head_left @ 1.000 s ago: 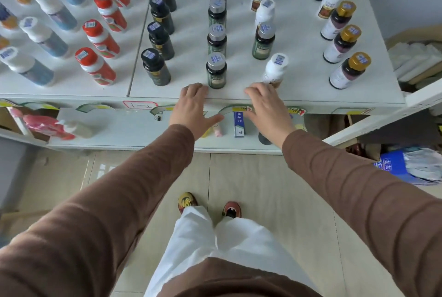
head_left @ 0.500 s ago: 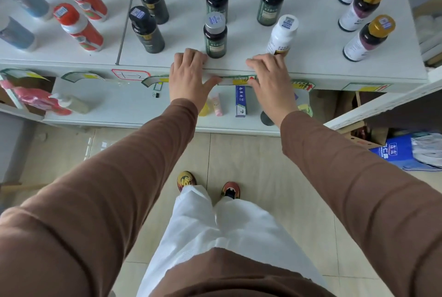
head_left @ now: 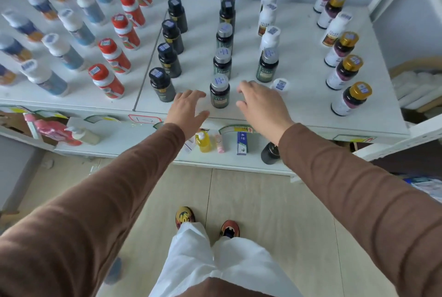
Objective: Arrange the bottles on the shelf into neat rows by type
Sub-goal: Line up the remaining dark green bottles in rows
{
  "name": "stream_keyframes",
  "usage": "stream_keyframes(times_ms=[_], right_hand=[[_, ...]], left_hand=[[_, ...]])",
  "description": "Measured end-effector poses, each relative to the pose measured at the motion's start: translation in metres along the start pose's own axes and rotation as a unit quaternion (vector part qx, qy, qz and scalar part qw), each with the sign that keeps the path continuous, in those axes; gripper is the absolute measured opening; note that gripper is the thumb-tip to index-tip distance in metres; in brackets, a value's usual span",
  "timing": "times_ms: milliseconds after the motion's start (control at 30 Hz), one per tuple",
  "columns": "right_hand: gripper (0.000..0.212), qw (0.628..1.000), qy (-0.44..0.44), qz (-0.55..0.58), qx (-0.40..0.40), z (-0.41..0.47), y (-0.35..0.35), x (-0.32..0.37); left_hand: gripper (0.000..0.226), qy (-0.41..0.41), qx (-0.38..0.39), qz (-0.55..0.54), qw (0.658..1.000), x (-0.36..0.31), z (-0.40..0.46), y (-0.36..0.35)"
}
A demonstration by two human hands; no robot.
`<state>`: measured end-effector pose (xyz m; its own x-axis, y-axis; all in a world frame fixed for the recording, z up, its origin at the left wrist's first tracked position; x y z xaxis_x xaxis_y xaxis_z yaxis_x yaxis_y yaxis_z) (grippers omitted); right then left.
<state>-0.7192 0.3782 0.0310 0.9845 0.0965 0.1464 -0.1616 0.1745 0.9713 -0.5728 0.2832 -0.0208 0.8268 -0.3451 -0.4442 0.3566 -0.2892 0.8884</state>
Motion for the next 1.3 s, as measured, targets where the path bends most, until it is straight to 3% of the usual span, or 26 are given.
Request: stream_keyframes(times_ms=[67,233,467,567,633,700,767,800,867,967,1067,1200,1300], right_hand=[[0.033,0.999,0.029,0.029,-0.019,0.022,0.013,0.004],[0.059,0.988,0.095,0.075,0.092,0.053,-0.002,0.008],[0.047,0.986,0.105,0.08,0.101,0.063,-0.009,0.01],[0.041,0.986,0.055,0.146,0.066,0.066,-0.002,0.001],[0.039,0.973,-0.016,0.226,0.031,0.067,0.007,-0.014],[0.037,0.932,-0.097,0.349,0.006,0.066,0.014,-0.025],[0.037,0.882,-0.162,0.442,-0.013,0.066,0.017,-0.03],[0.037,0.867,-0.184,0.463,-0.019,0.066,0.018,-0.031],[0.039,0.851,-0.211,0.481,-0.022,0.066,0.02,-0.032],[0.042,0.84,-0.229,0.492,-0.016,0.065,0.017,-0.034],[0.038,0.844,-0.216,0.491,-0.005,0.065,0.016,-0.034],[0.026,0.877,-0.137,0.461,0.007,0.069,0.021,-0.029],[0.033,0.936,-0.037,0.349,0.017,0.076,0.027,-0.018]], left_hand=[[0.046,0.022,0.007,-0.011,1.0,-0.001,0.008,0.004],[0.05,0.023,0.045,0.001,0.999,-0.015,0.019,-0.002],[0.041,0.008,0.037,0.013,0.999,-0.02,0.026,-0.006],[0.029,0.031,0.055,-0.091,0.994,-0.018,0.029,-0.004],[0.024,0.091,0.112,-0.283,0.948,-0.014,0.029,-0.001],[0.031,0.162,0.199,-0.451,0.854,-0.014,0.025,-0.003],[0.044,0.203,0.307,-0.53,0.764,-0.024,0.017,-0.007],[0.047,0.205,0.349,-0.544,0.735,-0.03,0.013,-0.008],[0.046,0.201,0.394,-0.563,0.698,-0.039,0.009,-0.008],[0.046,0.194,0.418,-0.573,0.678,-0.043,0.008,-0.009],[0.049,0.186,0.411,-0.561,0.694,-0.039,0.008,-0.009],[0.04,0.128,0.309,-0.472,0.816,-0.025,0.015,0.0],[0.027,0.059,0.243,-0.374,0.893,-0.026,0.018,0.007]])
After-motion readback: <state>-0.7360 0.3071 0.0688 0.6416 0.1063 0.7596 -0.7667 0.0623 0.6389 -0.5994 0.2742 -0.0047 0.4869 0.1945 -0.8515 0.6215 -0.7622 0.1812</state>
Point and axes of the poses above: each hand's wrist, its own z-axis towards the middle knuckle, its own y-axis out of the back of the hand, x = y × z, the point moved 8 cm from there along z, towards the middle knuckle, and after that the axes turned 15 degrees about y, right-handed, at the moved point
